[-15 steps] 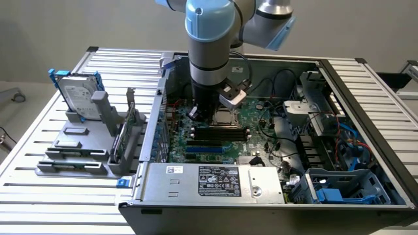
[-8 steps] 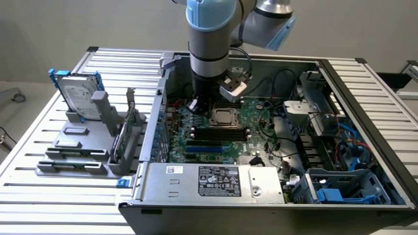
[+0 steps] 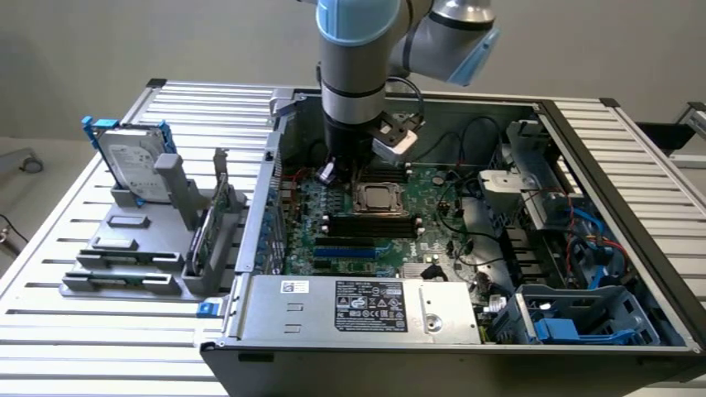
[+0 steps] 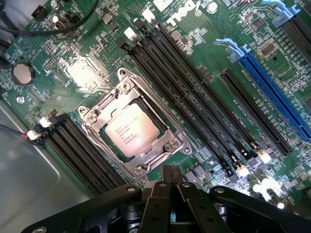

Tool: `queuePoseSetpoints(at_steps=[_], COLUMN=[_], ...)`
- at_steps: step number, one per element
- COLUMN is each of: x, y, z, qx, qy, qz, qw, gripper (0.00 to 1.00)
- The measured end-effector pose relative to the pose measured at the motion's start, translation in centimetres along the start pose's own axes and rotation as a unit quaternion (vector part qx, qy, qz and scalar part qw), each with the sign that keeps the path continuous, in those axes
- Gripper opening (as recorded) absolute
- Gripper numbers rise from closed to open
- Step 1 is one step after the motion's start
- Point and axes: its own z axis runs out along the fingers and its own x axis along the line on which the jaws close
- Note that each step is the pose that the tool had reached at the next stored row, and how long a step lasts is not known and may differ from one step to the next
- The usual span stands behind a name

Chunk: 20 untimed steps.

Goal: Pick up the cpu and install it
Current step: 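Install the first cpu locking lever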

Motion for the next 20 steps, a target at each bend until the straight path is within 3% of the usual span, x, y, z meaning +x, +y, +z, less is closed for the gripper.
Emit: queuePoseSetpoints(at_steps=[12, 17, 20], x=[0.5, 0.6, 0.6], y=[-0.47, -0.58, -0.62], z=[-1.59, -2.26, -2.45], qx=[0.0054, 0.0082, 0.0084], qy=[-0.0140, -0.0185, -0.0234], qz=[-0.054, -0.087, -0.108], qw=[0.9984, 0.9960, 0.9939], gripper=[0.11, 0.11, 0.11])
